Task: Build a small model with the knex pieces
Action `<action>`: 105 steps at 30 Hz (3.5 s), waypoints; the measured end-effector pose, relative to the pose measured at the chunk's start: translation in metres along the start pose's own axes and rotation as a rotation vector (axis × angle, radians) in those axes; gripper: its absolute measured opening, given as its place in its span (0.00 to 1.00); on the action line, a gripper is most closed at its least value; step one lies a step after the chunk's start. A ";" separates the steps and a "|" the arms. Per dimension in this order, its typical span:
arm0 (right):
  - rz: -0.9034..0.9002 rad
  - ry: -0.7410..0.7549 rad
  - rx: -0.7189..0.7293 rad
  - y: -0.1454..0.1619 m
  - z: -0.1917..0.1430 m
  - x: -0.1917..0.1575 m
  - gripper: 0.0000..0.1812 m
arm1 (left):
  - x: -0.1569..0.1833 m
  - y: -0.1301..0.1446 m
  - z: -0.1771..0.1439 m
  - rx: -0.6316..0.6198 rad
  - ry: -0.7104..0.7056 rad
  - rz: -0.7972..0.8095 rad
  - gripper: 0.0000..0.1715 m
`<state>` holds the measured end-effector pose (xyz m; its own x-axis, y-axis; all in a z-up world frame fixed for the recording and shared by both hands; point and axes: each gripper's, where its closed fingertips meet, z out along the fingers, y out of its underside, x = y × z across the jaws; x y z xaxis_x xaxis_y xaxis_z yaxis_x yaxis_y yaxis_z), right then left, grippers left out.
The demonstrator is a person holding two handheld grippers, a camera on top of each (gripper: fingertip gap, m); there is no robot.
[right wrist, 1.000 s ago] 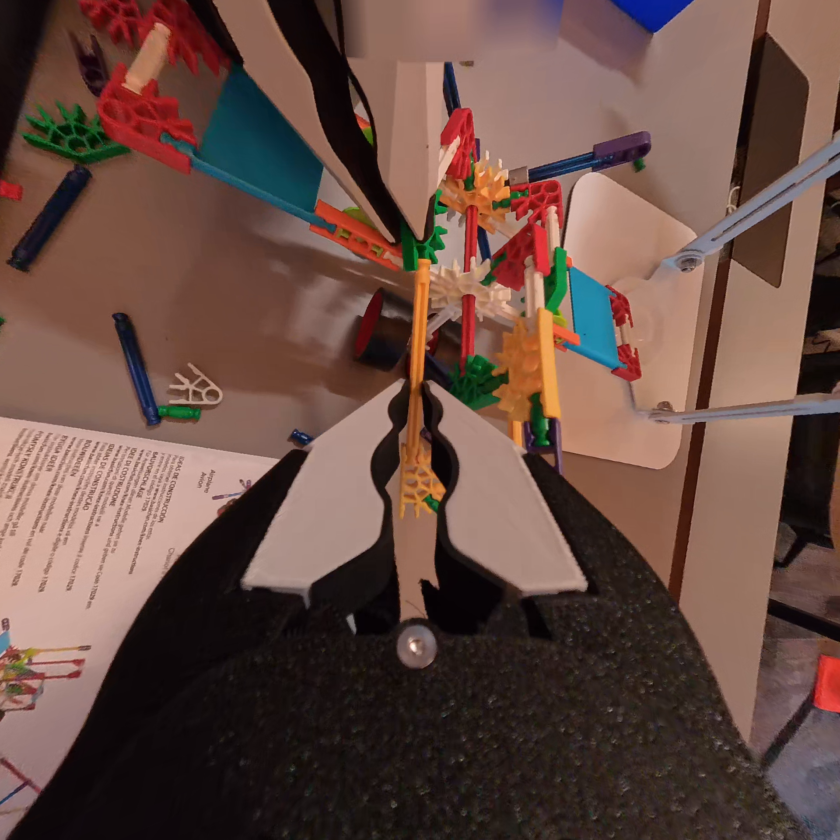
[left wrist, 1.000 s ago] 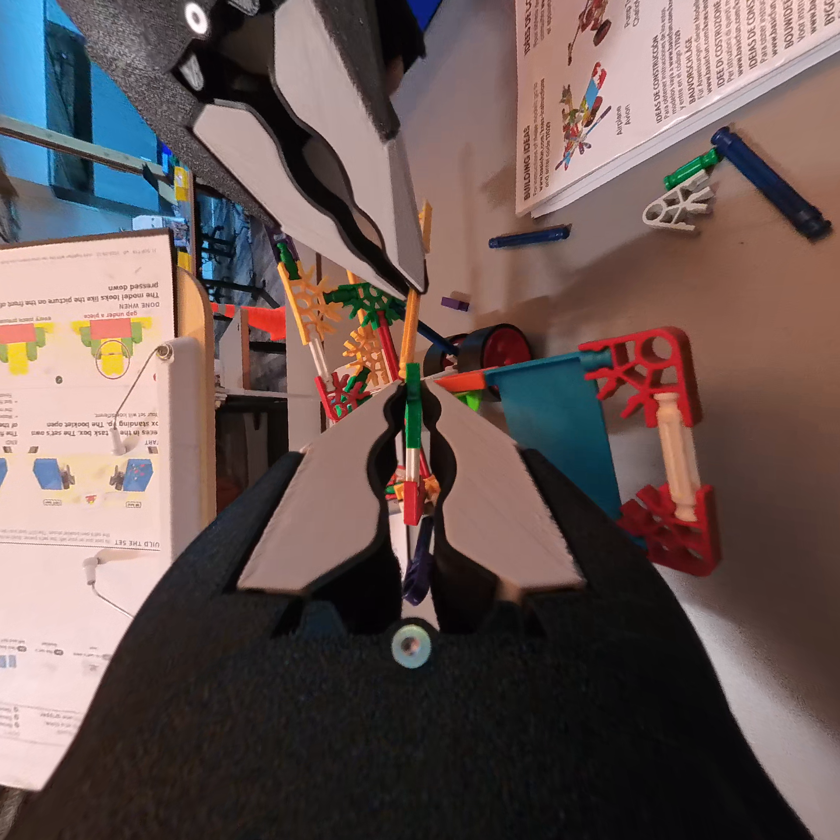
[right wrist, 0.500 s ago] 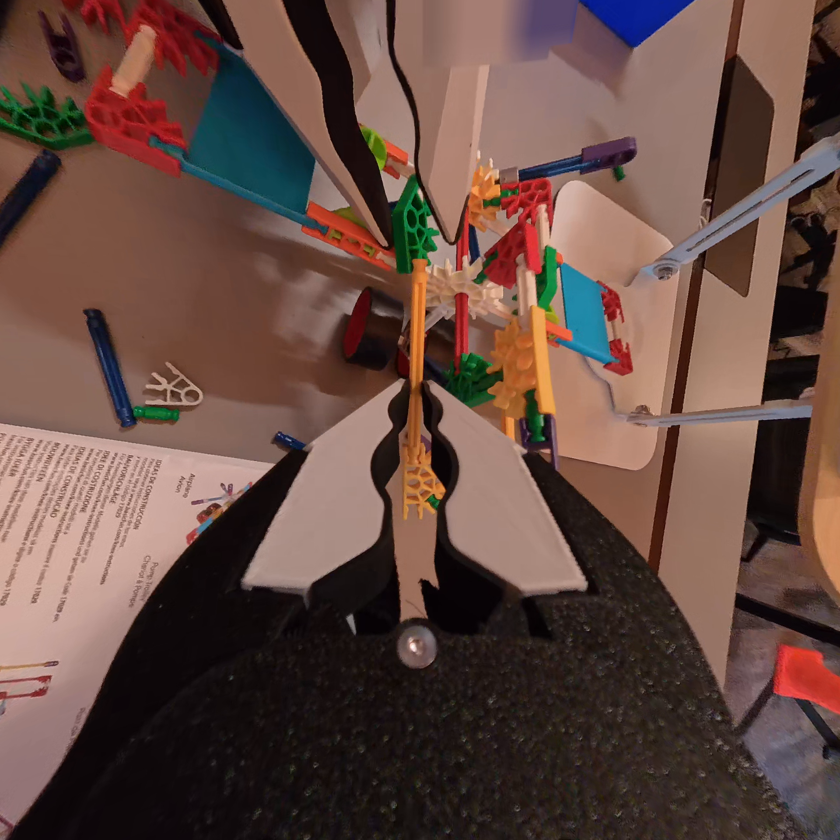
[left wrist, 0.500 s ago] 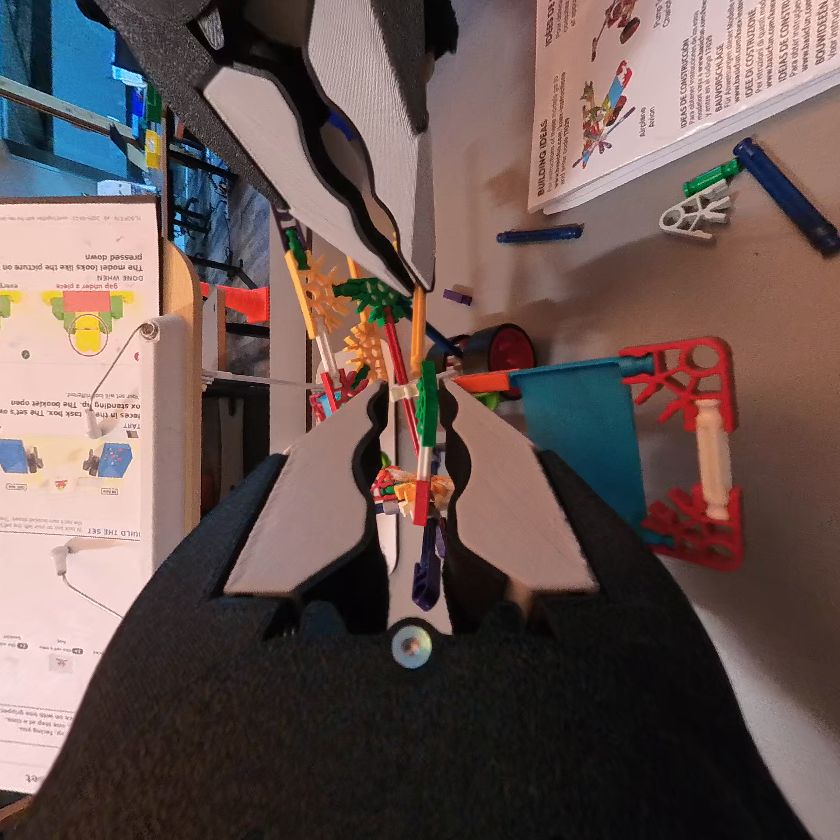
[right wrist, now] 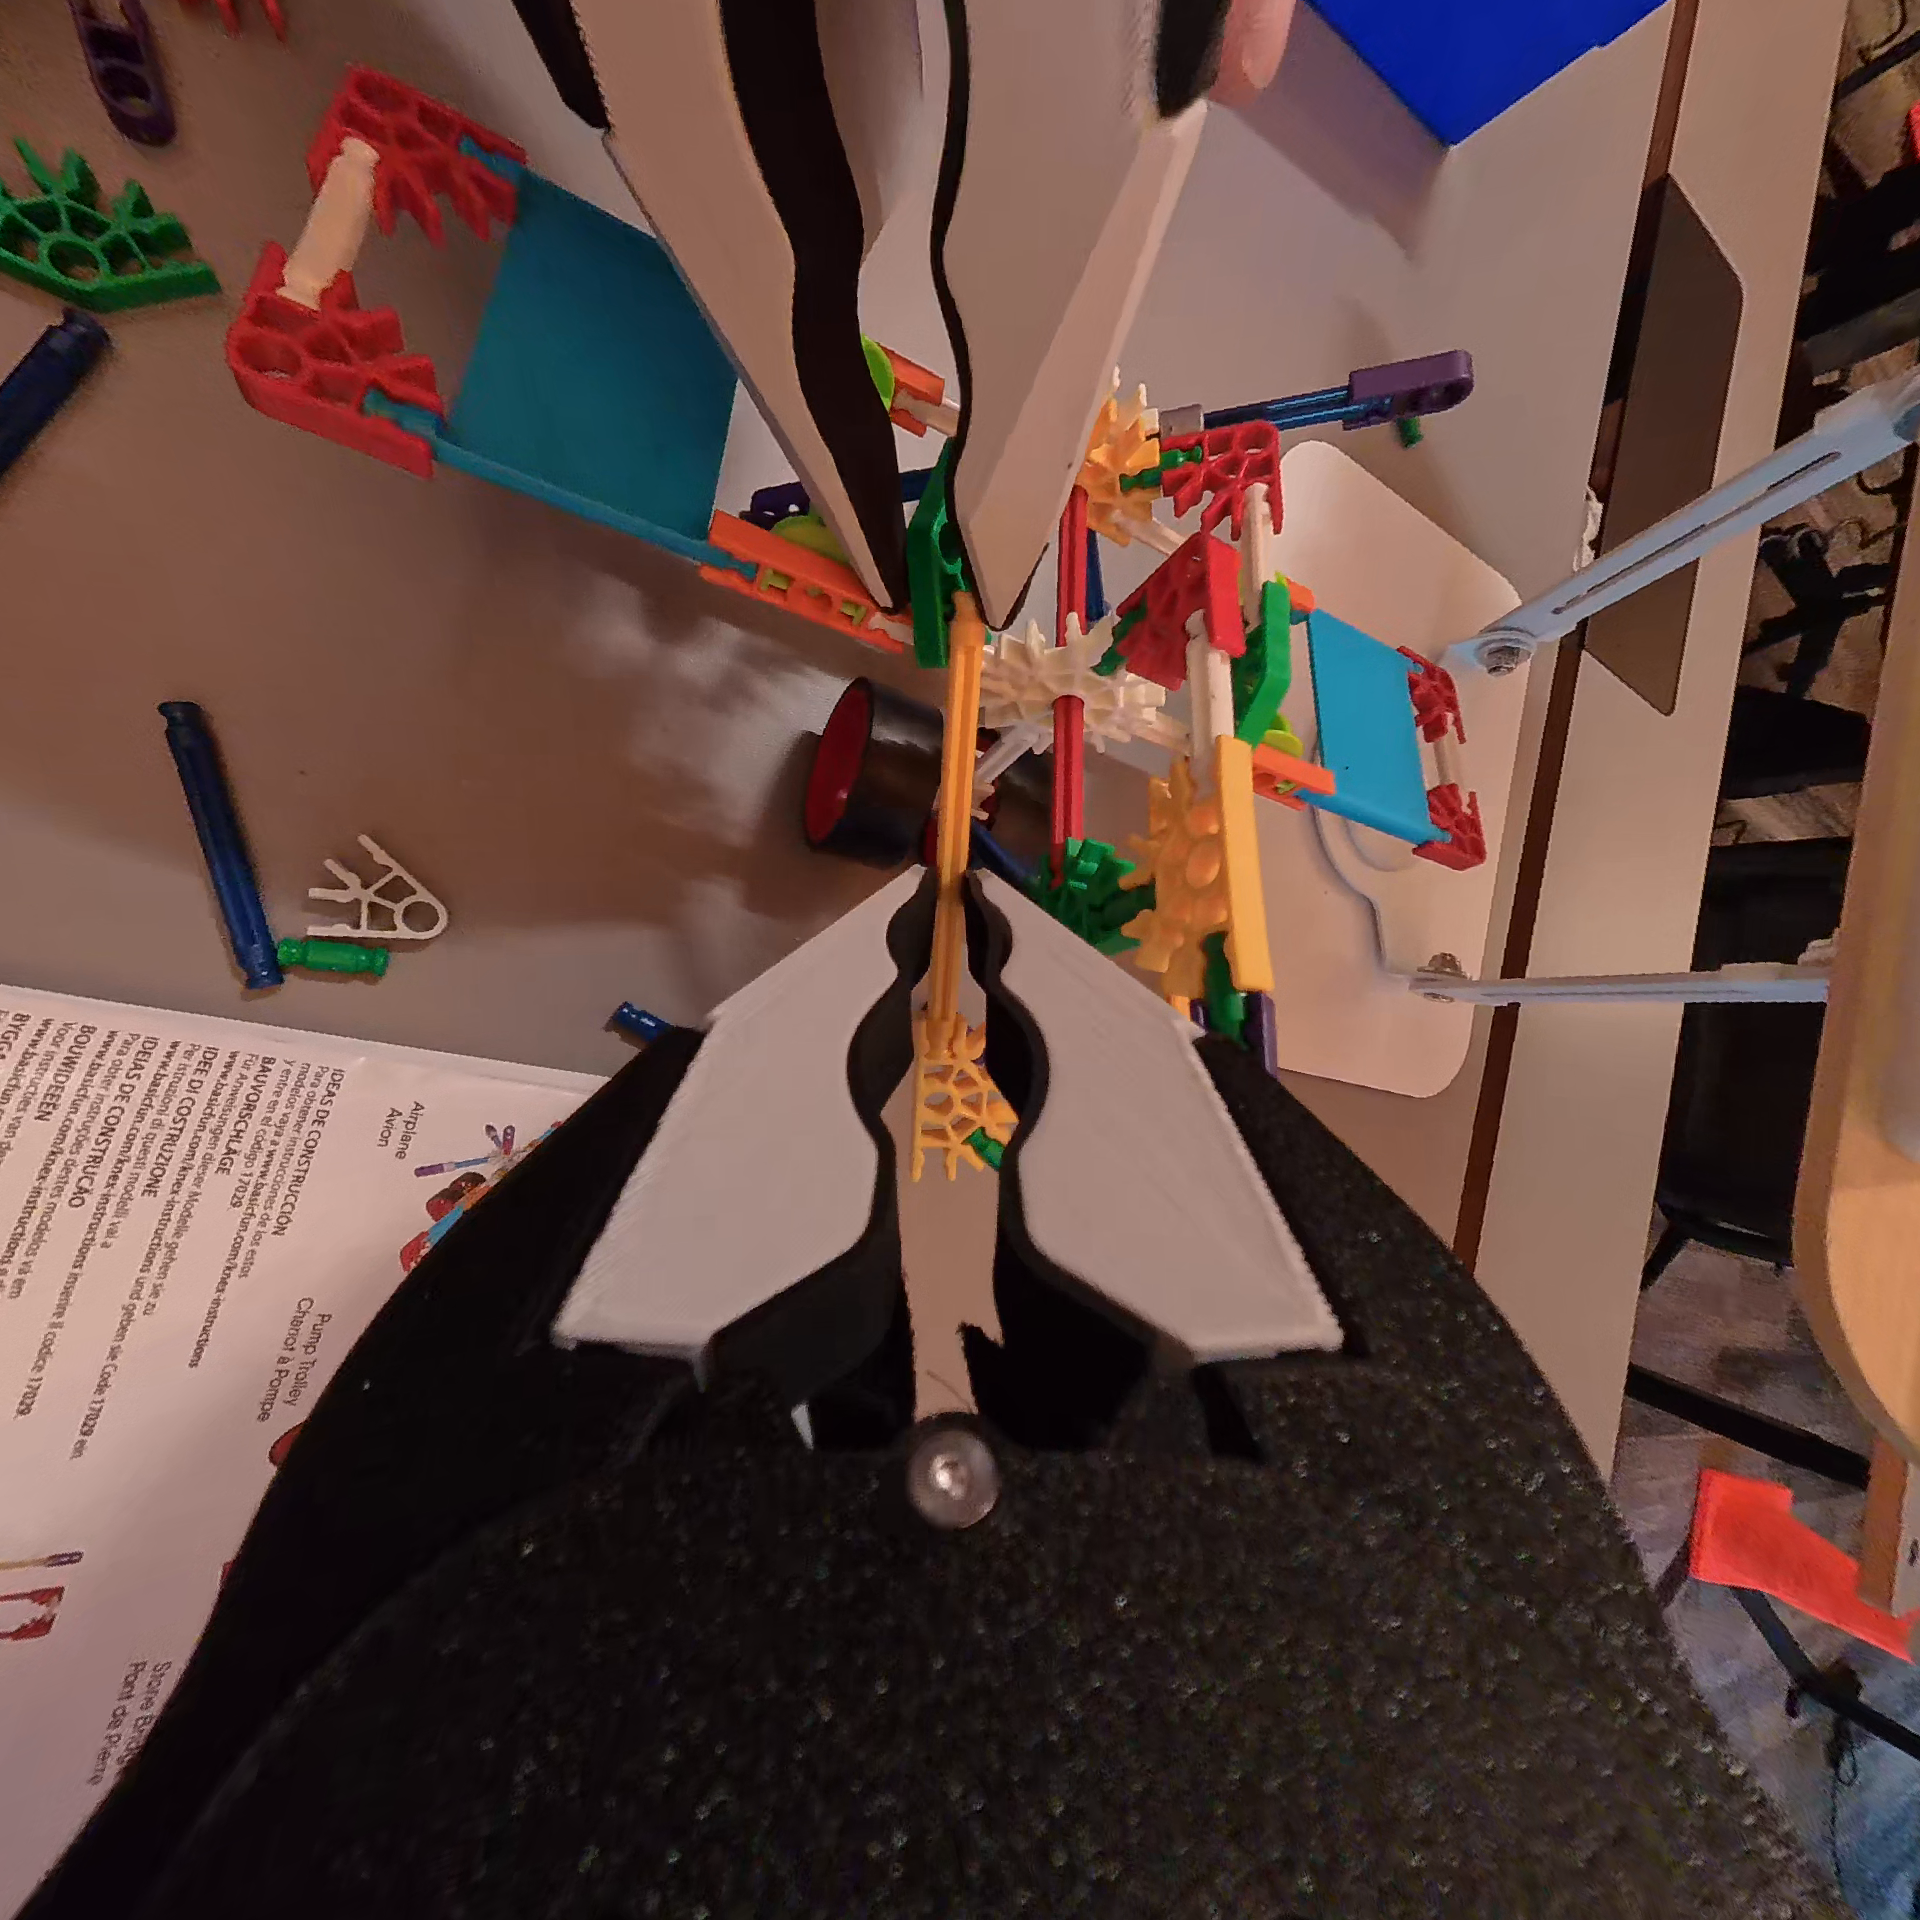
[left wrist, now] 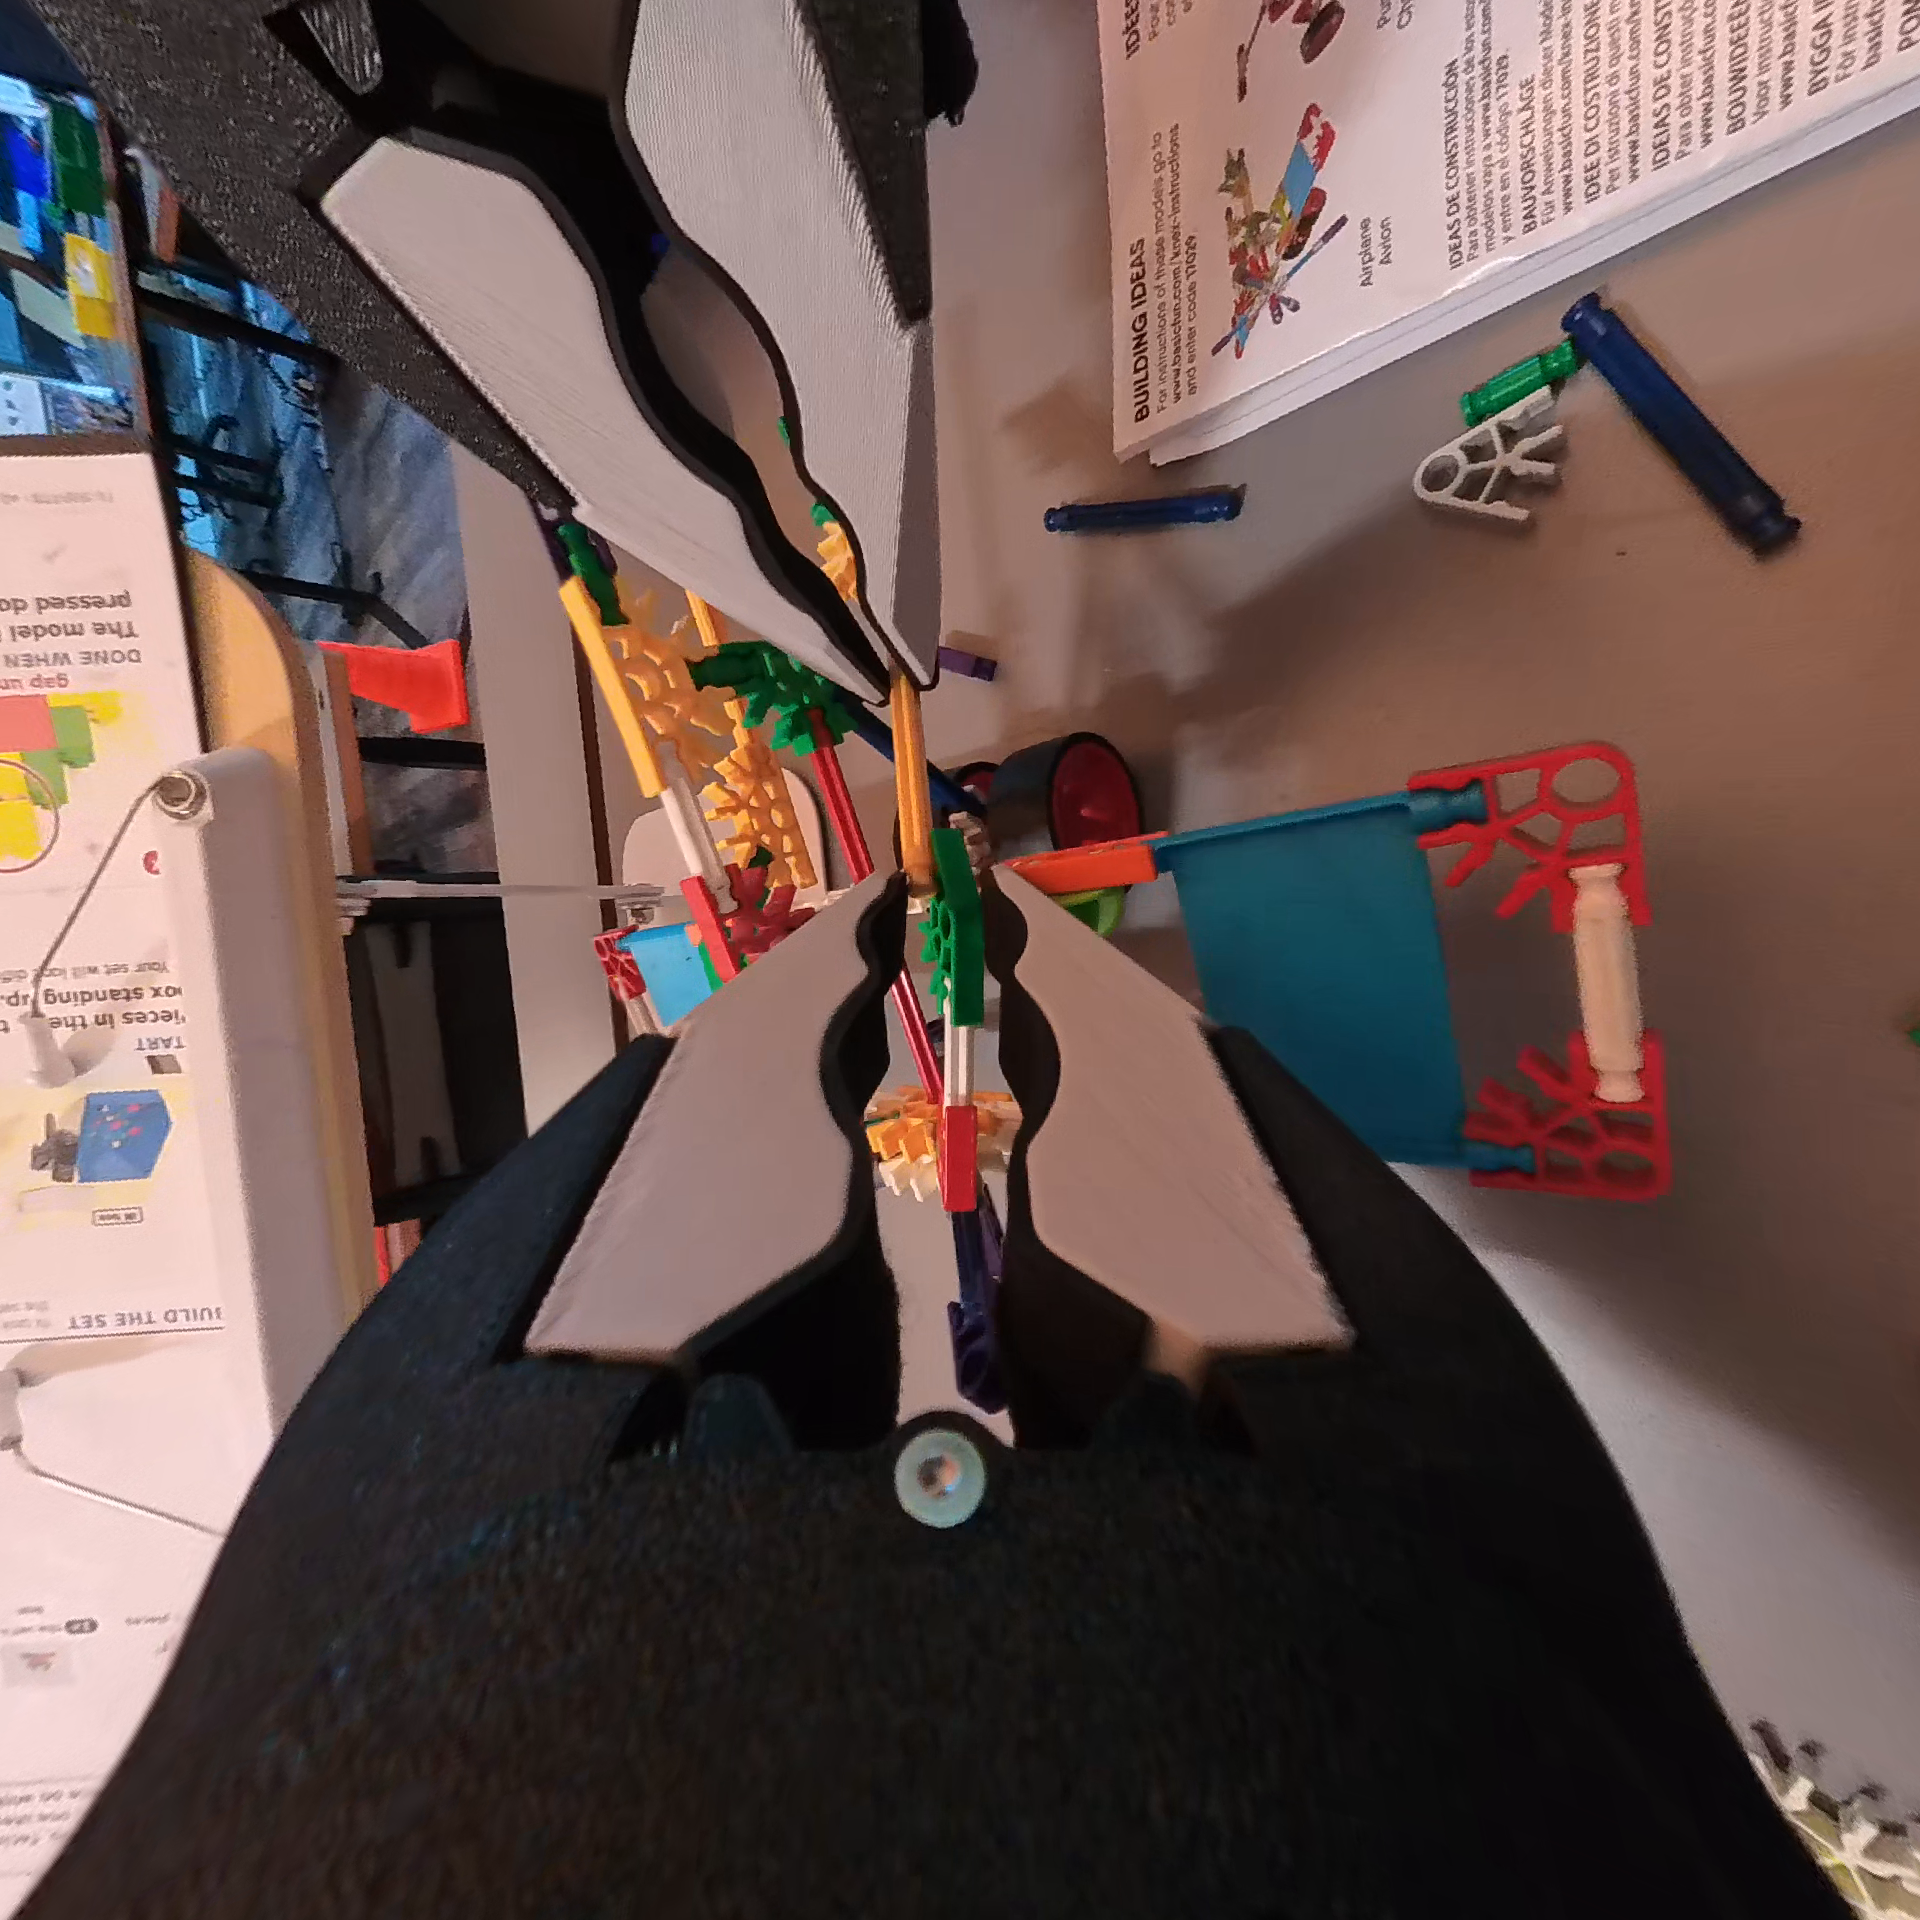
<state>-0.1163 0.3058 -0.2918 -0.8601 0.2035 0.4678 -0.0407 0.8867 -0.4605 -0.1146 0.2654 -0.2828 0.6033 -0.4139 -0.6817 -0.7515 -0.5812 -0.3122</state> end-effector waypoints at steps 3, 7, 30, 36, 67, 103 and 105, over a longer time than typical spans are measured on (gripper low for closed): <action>-0.006 -0.001 -0.005 0.001 0.000 -0.001 0.03 | 0.001 -0.001 0.000 0.005 0.023 -0.012 0.08; -0.012 0.006 -0.018 0.003 0.001 0.000 0.03 | 0.000 -0.003 0.001 0.018 0.030 -0.024 0.08; -0.009 0.006 -0.042 0.010 -0.002 0.002 0.03 | -0.002 -0.009 0.005 0.023 0.092 -0.037 0.08; 0.004 0.001 -0.031 0.011 -0.006 0.003 0.03 | -0.004 -0.010 0.006 0.036 0.094 -0.038 0.09; -0.004 0.014 -0.063 0.016 -0.010 0.005 0.03 | -0.002 -0.015 0.009 0.037 0.144 -0.035 0.06; -0.073 0.466 0.014 -0.030 0.017 0.041 0.06 | -0.033 0.012 0.012 0.121 0.029 -0.280 0.04; -0.069 0.472 0.014 -0.030 0.018 0.041 0.05 | -0.034 0.013 0.012 0.116 0.021 -0.276 0.04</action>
<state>-0.1595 0.2802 -0.2724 -0.5305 0.3133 0.7877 -0.0997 0.8997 -0.4250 -0.1483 0.2803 -0.2723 0.7935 -0.2665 -0.5471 -0.5831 -0.5902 -0.5582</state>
